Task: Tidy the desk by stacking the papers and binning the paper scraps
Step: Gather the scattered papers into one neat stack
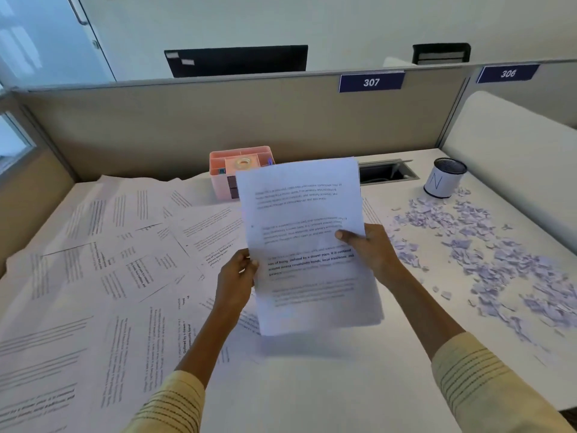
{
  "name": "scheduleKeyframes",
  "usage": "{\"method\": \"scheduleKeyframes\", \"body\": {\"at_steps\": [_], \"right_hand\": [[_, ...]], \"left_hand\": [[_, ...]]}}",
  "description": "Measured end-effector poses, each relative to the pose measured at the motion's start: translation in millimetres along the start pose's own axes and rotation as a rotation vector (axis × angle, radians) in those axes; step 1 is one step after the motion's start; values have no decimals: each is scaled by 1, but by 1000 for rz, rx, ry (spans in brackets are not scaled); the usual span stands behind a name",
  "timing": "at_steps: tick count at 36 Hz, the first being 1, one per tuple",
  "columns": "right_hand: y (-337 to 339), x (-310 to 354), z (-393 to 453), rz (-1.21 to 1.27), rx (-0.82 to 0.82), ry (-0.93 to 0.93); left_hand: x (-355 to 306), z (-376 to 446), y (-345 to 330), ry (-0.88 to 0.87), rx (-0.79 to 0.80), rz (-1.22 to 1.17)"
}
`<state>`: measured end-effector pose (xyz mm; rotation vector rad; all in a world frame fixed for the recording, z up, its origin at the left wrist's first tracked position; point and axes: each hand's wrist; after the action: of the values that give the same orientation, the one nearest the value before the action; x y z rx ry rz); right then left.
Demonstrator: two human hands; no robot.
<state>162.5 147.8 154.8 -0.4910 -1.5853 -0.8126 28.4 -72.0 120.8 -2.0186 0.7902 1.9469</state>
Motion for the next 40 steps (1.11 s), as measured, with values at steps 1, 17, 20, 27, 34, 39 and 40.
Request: {"method": "scheduleKeyframes", "body": {"at_steps": [1, 17, 20, 27, 34, 39, 40], "right_hand": [[6, -5, 1, -6, 26, -63], [59, -118, -36, -252, 55, -561], [54, -113, -41, -443, 59, -581], [54, -87, -38, -901, 22, -544], [43, -48, 8, -868, -104, -320], [27, -48, 68, -631, -128, -228], [25, -50, 79, -626, -122, -211]], "left_hand": [[2, 0, -1, 35, 39, 17], [78, 13, 72, 161, -162, 874], [82, 18, 73, 156, -105, 947], [78, 34, 71, 261, -46, 1039], [74, 47, 81, 389, -134, 734], [55, 51, 82, 275, -209, 564], [51, 53, 82, 248, -230, 552]]}}
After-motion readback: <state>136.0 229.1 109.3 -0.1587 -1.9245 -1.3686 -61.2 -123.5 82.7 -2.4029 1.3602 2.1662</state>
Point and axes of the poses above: each hand's wrist, its own z-axis towards the middle knuckle, its own y-axis out of the back of the hand, x = y × z
